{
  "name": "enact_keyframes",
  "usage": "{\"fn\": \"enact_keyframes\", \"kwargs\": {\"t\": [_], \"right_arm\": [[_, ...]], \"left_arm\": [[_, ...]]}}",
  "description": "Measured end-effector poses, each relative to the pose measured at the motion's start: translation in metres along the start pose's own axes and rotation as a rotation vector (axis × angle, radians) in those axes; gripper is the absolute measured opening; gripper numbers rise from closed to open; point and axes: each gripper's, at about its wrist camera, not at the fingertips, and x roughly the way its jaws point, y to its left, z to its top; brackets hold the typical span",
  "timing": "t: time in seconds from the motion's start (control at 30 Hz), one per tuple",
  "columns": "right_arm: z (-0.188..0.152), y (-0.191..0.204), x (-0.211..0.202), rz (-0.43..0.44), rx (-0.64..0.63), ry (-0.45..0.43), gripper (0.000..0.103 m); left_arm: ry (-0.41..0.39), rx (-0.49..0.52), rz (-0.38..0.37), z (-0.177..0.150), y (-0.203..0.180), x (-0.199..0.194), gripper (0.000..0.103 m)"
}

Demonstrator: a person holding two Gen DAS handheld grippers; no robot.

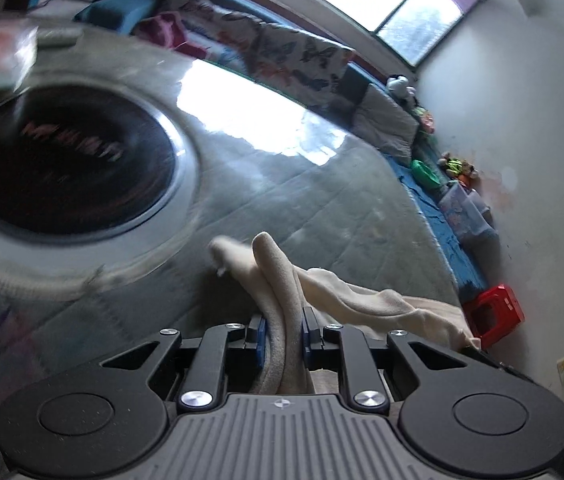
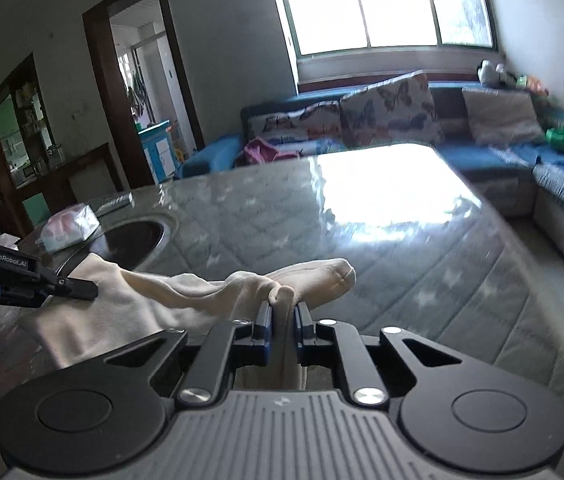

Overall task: Fold clothes
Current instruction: 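Grasp the sweatshirt edge with the right tool while the left tool holds its edge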

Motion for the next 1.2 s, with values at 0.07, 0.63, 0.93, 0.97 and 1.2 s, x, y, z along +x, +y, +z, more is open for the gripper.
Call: {"fn": "enact_keyframes", "kwargs": {"t": [0.07,0.63,0.93,0.97,1.2], "right_arm": [[0.009,-0.003,-0.005,-0.022,-0.015,-0.019,0.01],[0.053,-0.06,-0.019,-0.222,-0.042,-0.091,0.01],[0.045,-0.097,0.001,-0.285,0.013,-0.04,0.01],[0.042,-0.099,0.003,-0.289,0.017,-0.032,0.01],[0.025,-0.118,0.016,-0.31,0.059,0.036,0.01]], "left_arm": [[-0.004,0.021,-0.015,0.004,-0.011,0.005,0.018],[0.021,0.135,-0.104,0.034,-0.096,0.074,0.018],[0.111,0.139,-0.105,0.03,-0.11,0.115,0.015],[0.125,0.139,-0.104,0.027,-0.11,0.118,0.015],[0.181,0.125,-0.076,0.022,-0.098,0.137,0.015]]}}
